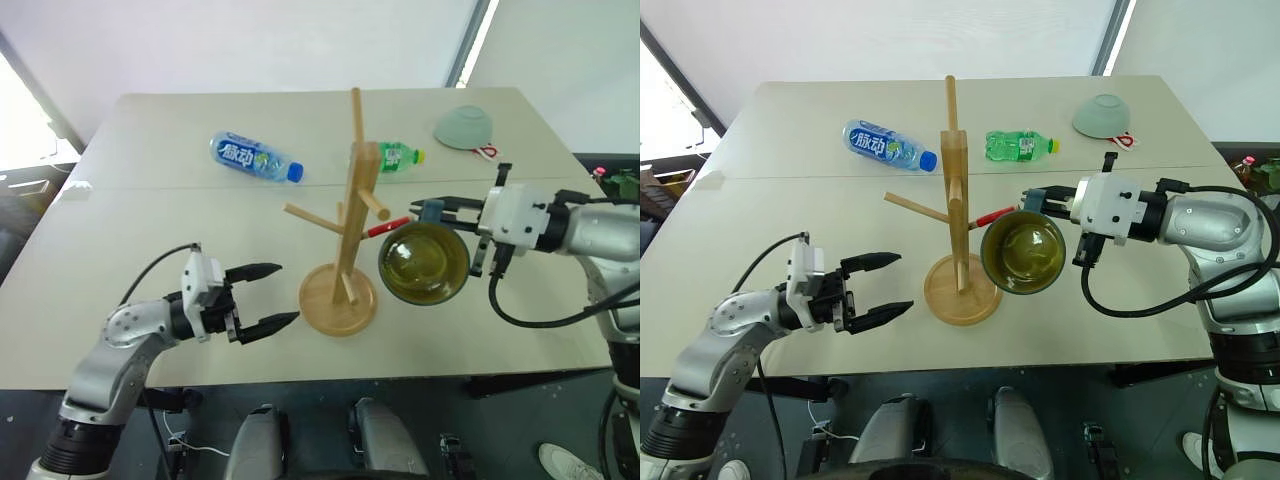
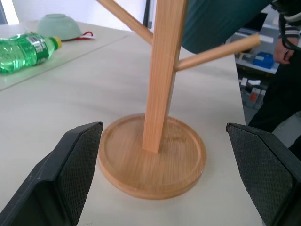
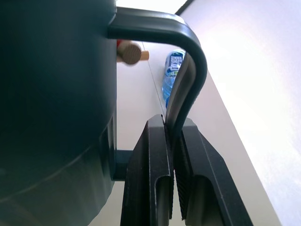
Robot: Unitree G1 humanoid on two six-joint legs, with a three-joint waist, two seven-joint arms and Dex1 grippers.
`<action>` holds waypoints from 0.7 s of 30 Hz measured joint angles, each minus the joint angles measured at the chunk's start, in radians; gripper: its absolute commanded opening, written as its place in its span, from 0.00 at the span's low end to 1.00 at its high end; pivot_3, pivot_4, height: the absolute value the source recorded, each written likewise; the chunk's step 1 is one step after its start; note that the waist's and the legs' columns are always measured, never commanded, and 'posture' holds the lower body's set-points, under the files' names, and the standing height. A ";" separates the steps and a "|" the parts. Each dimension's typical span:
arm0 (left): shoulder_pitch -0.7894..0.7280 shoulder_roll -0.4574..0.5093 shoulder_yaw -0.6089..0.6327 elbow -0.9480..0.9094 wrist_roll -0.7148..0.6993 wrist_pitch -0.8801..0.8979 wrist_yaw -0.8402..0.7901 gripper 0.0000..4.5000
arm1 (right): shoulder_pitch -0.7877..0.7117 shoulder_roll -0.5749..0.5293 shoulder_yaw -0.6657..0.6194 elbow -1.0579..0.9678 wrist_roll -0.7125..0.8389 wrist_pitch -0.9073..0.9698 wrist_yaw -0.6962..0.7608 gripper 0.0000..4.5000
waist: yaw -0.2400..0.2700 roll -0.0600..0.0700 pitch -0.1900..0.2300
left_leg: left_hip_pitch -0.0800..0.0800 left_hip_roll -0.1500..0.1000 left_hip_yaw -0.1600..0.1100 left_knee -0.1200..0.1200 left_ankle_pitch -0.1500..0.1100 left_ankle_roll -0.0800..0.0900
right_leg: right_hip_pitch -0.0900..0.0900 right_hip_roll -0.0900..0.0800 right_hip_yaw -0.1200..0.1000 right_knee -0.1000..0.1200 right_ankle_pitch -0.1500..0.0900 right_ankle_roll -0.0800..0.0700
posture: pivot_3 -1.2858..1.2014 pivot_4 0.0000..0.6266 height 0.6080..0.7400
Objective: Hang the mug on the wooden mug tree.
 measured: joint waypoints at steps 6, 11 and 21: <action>-0.113 0.037 0.071 -0.045 -0.134 0.100 0.000 1.00 | -0.056 0.000 0.042 0.021 -0.005 0.007 0.046 0.01 | 0.001 0.000 0.000 | 0.000 0.000 0.000 0.000 0.000 0.000 | 0.000 -0.001 0.000 0.000 0.000 0.000 | 0.52 0.24 1.00; -0.137 0.056 0.078 -0.072 -0.183 0.152 -0.004 1.00 | -0.089 0.000 0.064 0.063 -0.018 -0.002 0.085 0.01 | -0.001 0.000 0.000 | 0.000 -0.001 0.000 0.000 0.000 0.000 | 0.000 0.000 0.000 0.000 0.000 0.000 | 0.52 0.24 1.00; -0.145 0.056 0.077 -0.106 -0.190 0.173 0.002 1.00 | -0.162 0.002 0.103 0.143 -0.050 -0.038 0.148 0.08 | -0.001 0.000 0.000 | 0.000 -0.001 0.000 0.000 0.000 0.000 | 0.000 0.000 0.000 0.000 0.000 0.000 | 0.52 0.24 1.00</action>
